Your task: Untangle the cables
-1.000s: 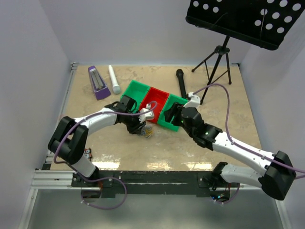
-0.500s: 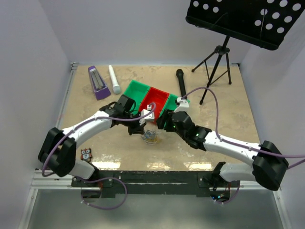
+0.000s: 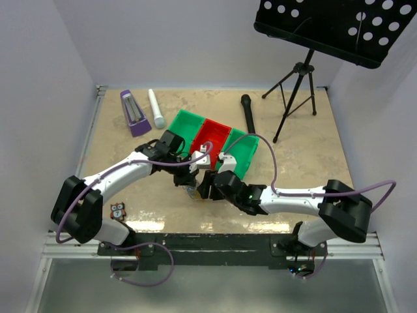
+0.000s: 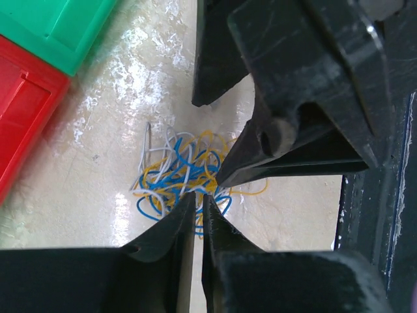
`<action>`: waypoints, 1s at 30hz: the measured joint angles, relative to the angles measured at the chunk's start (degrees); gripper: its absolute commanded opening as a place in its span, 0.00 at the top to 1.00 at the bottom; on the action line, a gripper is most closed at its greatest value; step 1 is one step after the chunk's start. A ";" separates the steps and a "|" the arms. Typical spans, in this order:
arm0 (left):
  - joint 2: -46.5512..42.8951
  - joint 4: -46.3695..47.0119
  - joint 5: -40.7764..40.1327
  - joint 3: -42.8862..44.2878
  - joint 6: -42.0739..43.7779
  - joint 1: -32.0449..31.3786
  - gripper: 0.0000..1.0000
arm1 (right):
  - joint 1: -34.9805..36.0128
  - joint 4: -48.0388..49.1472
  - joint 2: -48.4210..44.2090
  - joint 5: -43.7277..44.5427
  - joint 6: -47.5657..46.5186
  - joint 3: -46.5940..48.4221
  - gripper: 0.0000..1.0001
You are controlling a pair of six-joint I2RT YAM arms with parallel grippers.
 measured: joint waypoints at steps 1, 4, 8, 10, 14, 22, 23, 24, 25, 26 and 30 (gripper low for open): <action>0.00 0.00 -0.02 0.00 0.00 0.00 0.66 | 0.24 0.39 -0.04 0.00 0.31 -0.46 0.36; -0.02 0.04 -0.02 0.00 0.46 0.00 0.56 | 0.33 1.79 -0.11 0.02 1.14 -2.03 0.36; -0.02 0.04 -1.16 -0.02 0.61 0.00 0.47 | 0.33 2.05 -0.28 0.42 1.84 -2.38 0.36; -0.02 0.04 -2.40 -0.07 0.94 0.00 0.44 | 0.35 2.10 -0.92 0.83 1.97 -2.38 0.36; -0.09 0.04 -5.35 -0.46 2.12 0.00 0.42 | 0.35 2.21 -3.28 1.64 2.19 -2.38 0.37; -0.98 2.36 -11.19 -4.02 3.39 0.00 0.76 | 0.35 2.73 -3.85 1.90 2.27 -2.38 0.38; -0.98 2.89 -11.56 -4.09 3.34 0.00 0.86 | 0.35 2.75 -3.85 1.90 2.27 -2.38 0.38; -0.98 3.54 -11.78 -4.09 3.23 0.00 0.93 | 0.35 2.75 -3.85 1.90 2.27 -2.38 0.38; -1.01 4.31 -11.96 -4.09 3.08 0.00 1.00 | 0.35 2.75 -3.85 1.92 2.29 -2.38 0.38; -1.01 5.03 -12.09 -4.09 2.97 0.00 1.00 | 0.35 2.75 -3.87 1.95 2.32 -2.38 0.38; -1.57 6.91 -12.17 -4.09 2.82 0.00 1.00 | 0.35 2.73 -4.04 2.54 2.43 -2.56 0.38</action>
